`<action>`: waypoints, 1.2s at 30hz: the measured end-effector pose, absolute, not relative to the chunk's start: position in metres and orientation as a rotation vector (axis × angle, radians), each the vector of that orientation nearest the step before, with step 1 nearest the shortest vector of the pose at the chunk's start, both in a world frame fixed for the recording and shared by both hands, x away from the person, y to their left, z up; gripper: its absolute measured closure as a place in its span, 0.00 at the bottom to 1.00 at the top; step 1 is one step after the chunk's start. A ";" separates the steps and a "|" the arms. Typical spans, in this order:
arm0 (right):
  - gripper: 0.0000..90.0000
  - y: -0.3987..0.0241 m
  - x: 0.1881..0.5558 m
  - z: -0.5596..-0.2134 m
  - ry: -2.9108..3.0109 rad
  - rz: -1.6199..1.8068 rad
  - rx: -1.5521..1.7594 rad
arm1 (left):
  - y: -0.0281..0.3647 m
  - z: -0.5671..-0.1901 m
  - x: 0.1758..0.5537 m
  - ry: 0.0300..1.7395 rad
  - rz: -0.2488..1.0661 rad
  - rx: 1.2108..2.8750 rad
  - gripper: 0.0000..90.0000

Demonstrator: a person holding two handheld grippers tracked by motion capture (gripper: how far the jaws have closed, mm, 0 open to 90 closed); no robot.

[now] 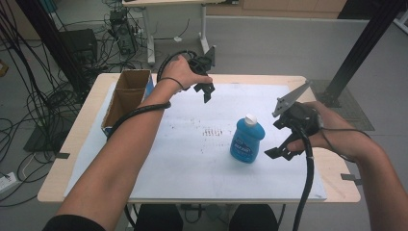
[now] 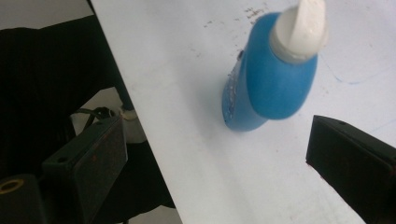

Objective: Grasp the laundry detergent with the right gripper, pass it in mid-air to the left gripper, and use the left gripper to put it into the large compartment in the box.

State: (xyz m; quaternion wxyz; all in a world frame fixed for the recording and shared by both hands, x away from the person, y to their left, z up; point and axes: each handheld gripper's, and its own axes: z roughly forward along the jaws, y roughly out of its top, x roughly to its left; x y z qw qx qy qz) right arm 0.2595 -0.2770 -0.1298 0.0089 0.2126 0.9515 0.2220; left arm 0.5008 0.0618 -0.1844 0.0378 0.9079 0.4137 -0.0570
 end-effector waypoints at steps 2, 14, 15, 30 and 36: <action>0.06 -0.281 0.258 -0.132 2.964 0.696 0.681 | 0.063 -0.183 0.501 1.270 -0.173 2.786 0.08; 0.06 -0.307 0.246 -0.157 2.881 0.774 0.787 | 0.068 -0.178 0.499 1.273 -0.175 2.777 0.08; 0.06 -0.307 0.246 -0.157 2.881 0.774 0.787 | 0.068 -0.178 0.499 1.273 -0.175 2.777 0.08; 0.05 -0.328 0.237 -0.180 2.839 0.810 0.885 | 0.072 -0.174 0.498 1.295 -0.148 2.780 0.08; 0.05 -0.334 0.231 -0.190 2.821 0.826 0.924 | 0.071 -0.176 0.498 1.297 -0.150 2.787 0.08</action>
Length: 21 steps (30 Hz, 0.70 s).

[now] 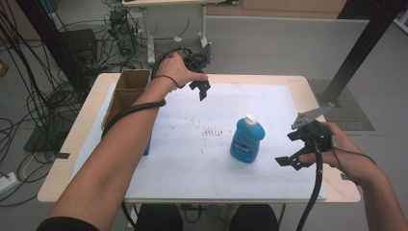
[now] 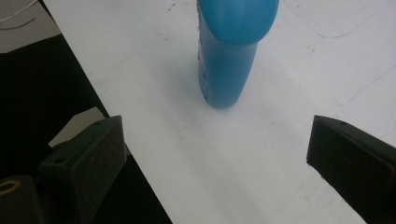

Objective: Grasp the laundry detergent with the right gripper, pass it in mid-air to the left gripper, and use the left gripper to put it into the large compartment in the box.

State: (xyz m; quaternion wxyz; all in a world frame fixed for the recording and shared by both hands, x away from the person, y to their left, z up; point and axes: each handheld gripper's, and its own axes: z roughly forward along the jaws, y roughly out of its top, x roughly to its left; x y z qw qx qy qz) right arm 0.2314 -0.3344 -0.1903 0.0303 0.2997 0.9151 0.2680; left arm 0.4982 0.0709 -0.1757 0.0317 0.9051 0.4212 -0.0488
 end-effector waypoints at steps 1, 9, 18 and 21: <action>0.05 -0.335 0.231 -0.192 2.820 0.827 0.927 | 0.071 -0.175 0.498 1.294 -0.152 2.788 0.08; 0.05 -0.340 0.224 -0.204 2.784 0.839 0.974 | 0.072 -0.175 0.496 1.292 -0.142 2.786 0.07; 0.05 -0.347 0.218 -0.218 2.751 0.869 1.003 | 0.075 -0.175 0.496 1.286 -0.152 2.784 0.07; 0.05 -0.349 0.217 -0.223 2.742 0.882 1.012 | 0.075 -0.174 0.495 1.291 -0.148 2.774 0.07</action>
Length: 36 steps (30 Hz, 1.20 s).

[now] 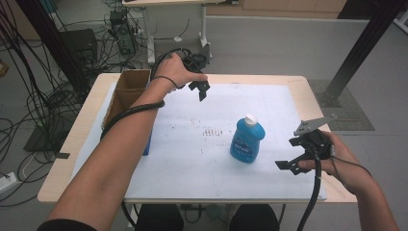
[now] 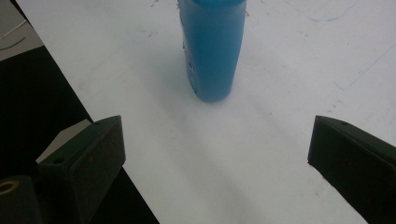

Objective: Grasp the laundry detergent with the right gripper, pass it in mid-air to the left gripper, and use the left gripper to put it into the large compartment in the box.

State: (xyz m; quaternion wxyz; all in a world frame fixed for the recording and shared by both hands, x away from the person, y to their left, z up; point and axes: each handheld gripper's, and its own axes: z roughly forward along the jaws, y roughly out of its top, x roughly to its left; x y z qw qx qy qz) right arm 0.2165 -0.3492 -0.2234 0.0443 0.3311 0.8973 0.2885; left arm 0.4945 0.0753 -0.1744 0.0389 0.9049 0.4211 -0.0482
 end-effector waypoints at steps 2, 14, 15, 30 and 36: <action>0.05 -0.351 0.215 -0.227 2.732 0.893 1.018 | 0.076 -0.174 0.494 1.291 -0.144 2.771 0.07; 0.05 -0.354 0.208 -0.239 2.693 0.928 1.041 | 0.075 -0.173 0.490 1.288 -0.142 2.778 0.07; 0.05 -0.355 0.208 -0.240 2.691 0.933 1.044 | 0.076 -0.173 0.489 1.291 -0.141 2.774 0.07; 0.04 -0.364 0.205 -0.268 2.663 1.009 1.040 | 0.075 -0.174 0.489 1.292 -0.147 2.775 0.07; 0.04 -0.368 0.204 -0.280 2.642 1.048 1.036 | 0.076 -0.176 0.489 1.298 -0.153 2.775 0.07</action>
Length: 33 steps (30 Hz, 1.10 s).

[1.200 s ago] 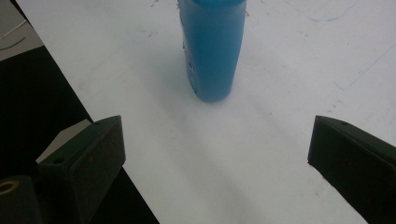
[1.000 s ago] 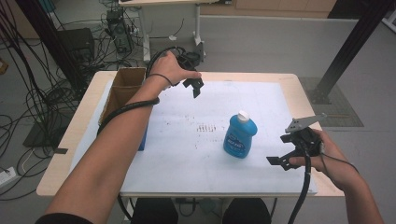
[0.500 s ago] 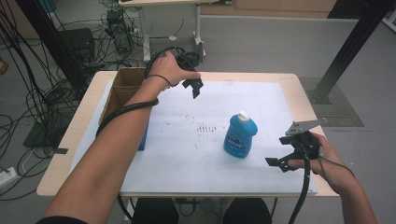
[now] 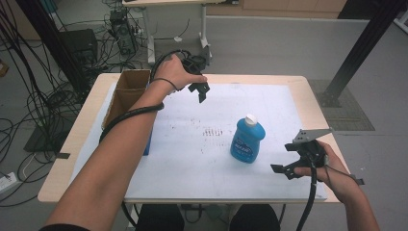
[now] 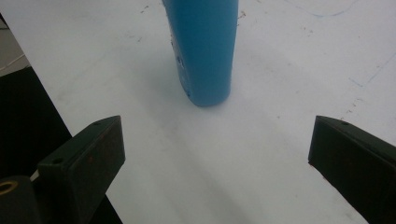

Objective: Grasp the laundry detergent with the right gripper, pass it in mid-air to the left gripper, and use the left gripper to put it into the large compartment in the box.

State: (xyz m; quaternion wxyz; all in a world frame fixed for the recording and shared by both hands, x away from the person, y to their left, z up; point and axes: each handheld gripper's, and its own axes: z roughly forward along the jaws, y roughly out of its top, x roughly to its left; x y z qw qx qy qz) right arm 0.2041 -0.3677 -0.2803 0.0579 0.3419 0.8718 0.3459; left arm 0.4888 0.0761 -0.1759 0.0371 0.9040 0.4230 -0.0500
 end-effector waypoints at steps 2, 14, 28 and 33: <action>0.04 -0.368 0.204 -0.282 2.640 1.056 1.036 | 0.076 -0.176 0.489 1.299 -0.154 2.774 0.07; 0.04 -0.384 0.198 -0.307 2.566 1.197 0.943 | 0.075 -0.180 0.489 1.299 -0.164 2.778 0.07; 0.04 -0.388 0.196 -0.321 2.545 1.243 0.895 | 0.073 -0.183 0.488 1.294 -0.160 2.784 0.07; 0.04 -0.388 0.198 -0.324 2.536 1.253 0.900 | 0.073 -0.182 0.489 1.292 -0.159 2.786 0.07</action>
